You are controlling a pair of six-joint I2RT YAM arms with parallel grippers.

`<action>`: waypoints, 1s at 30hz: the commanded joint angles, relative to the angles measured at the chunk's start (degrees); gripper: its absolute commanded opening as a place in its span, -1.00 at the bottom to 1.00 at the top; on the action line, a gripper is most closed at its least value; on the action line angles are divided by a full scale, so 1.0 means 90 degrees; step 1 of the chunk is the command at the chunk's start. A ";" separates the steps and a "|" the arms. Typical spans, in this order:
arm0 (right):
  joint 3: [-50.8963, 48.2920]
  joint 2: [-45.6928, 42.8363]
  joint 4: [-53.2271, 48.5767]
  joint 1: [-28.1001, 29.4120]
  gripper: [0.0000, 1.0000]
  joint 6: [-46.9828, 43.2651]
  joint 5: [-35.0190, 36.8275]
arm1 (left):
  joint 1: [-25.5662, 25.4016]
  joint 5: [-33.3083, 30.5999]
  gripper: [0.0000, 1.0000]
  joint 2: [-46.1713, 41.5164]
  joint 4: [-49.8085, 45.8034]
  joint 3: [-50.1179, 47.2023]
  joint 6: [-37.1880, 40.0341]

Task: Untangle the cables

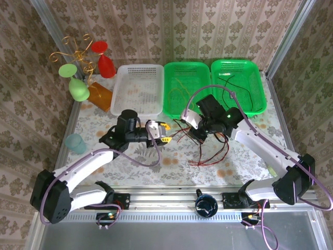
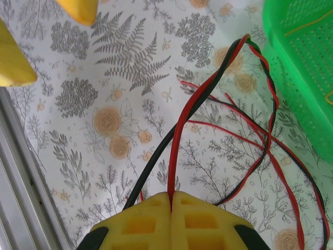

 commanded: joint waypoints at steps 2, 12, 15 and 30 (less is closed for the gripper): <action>0.0246 -0.0049 -0.0243 0.0007 -1.00 -0.0605 0.0008 | -0.0080 0.0467 -0.16 0.0259 0.0439 0.0476 0.0197; 0.0251 -0.0246 0.0195 0.0074 -1.00 -0.0850 -0.0126 | -0.0248 0.0733 -0.20 0.0976 0.1152 0.0707 -0.0615; 0.0219 -0.0309 0.0308 0.0141 -1.00 -0.0891 -0.0199 | -0.0269 0.0737 -0.22 0.1070 0.1426 0.0661 -0.0888; 0.0238 -0.0420 0.0510 0.0300 -1.00 -0.1169 -0.0092 | -0.0307 0.0824 -0.40 0.1327 0.1379 0.0717 -0.1236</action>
